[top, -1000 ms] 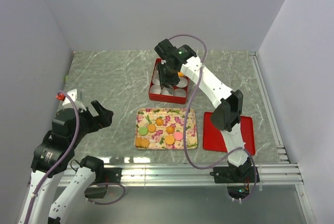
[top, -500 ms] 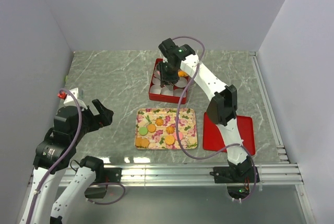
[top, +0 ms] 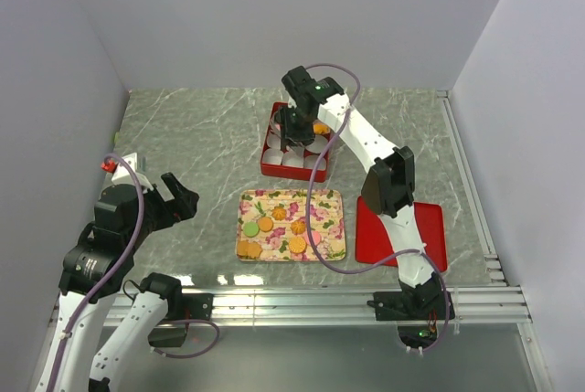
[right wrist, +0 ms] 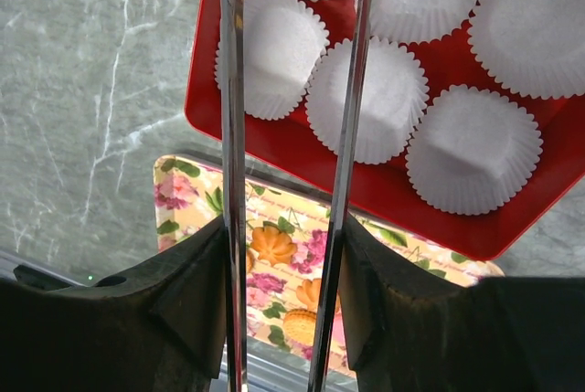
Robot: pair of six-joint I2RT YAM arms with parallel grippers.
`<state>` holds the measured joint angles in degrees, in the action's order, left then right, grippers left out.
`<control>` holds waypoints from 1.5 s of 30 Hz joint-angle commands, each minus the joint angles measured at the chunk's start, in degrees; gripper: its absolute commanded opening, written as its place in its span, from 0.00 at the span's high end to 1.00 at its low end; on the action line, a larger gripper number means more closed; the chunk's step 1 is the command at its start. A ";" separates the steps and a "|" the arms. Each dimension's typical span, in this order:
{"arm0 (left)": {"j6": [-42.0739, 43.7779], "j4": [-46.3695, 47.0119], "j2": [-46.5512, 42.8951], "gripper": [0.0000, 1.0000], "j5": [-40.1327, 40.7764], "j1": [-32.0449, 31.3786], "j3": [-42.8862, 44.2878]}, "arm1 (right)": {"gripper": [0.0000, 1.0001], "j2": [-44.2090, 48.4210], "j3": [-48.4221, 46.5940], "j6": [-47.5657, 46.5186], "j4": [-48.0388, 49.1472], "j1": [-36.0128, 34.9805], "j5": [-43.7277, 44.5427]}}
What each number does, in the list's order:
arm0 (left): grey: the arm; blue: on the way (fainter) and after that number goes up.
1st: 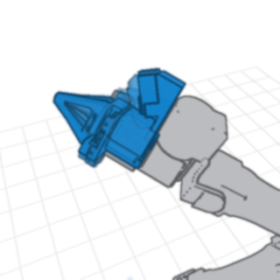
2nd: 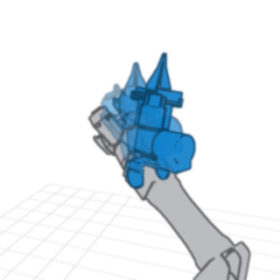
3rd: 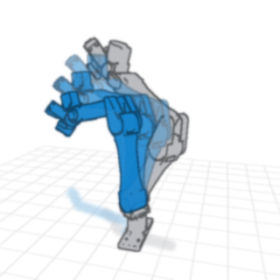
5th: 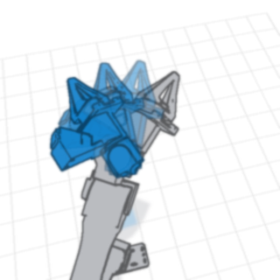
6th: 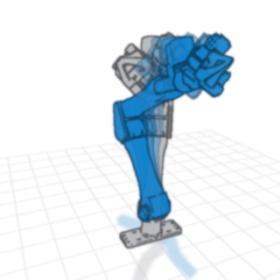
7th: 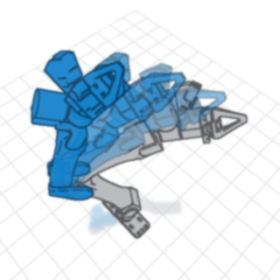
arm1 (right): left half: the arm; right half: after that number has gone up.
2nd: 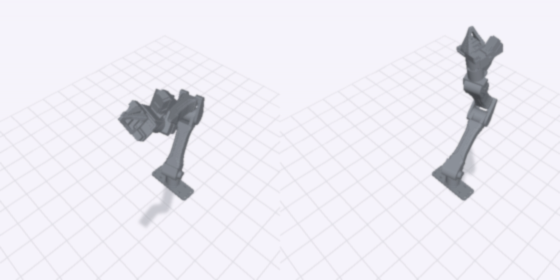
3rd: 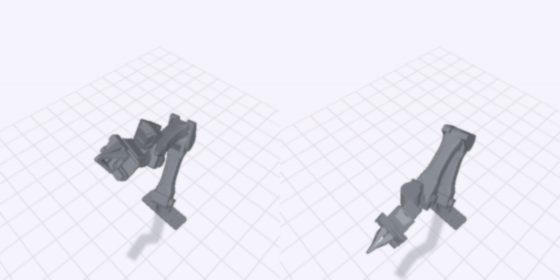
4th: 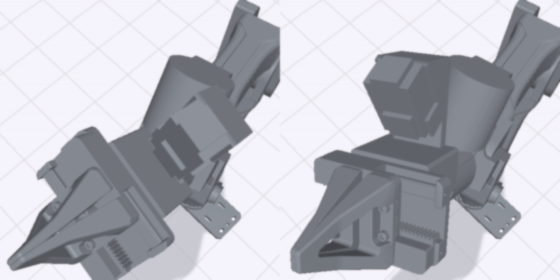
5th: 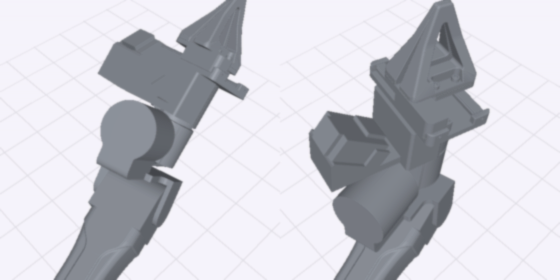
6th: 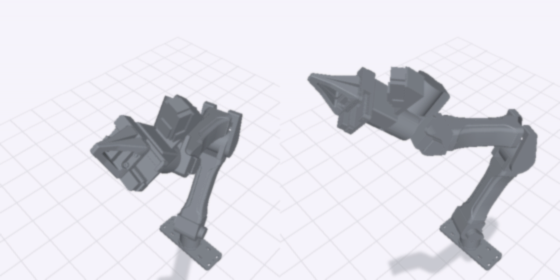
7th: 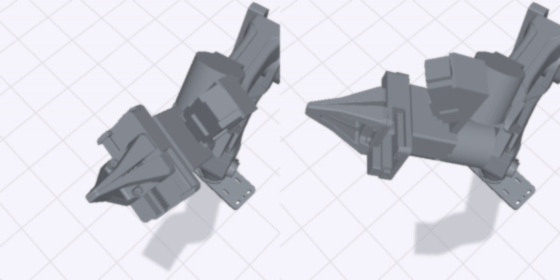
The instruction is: Pack the cookies
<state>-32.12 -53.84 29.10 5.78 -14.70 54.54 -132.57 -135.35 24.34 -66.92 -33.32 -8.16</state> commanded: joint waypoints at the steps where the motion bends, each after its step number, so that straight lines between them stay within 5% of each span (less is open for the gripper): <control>1: 1.09 2.16 -0.27 0.01 -0.95 0.28 -0.14 | 0.48 1.53 -2.46 -0.52 2.05 0.19 -0.62; 17: 1.36 2.43 -2.29 0.01 -1.65 0.28 -0.32 | 0.43 13.72 5.70 1.24 2.67 -0.78 2.27; 23: 1.44 2.52 -2.30 0.01 -1.91 0.28 -0.49 | 0.43 25.22 18.17 2.55 4.50 -5.17 5.78; 34: 1.18 2.52 -2.65 0.01 -1.83 0.28 -0.58 | 0.44 46.43 57.36 13.45 13.04 -20.90 10.09; 45: 1.01 2.25 -3.35 0.01 -1.39 0.28 -0.49 | 0.44 44.60 59.85 14.95 11.02 -27.32 12.21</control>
<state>-32.08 -53.17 26.33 4.73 -14.70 53.89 -88.09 -74.59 38.17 -56.95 -59.66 1.87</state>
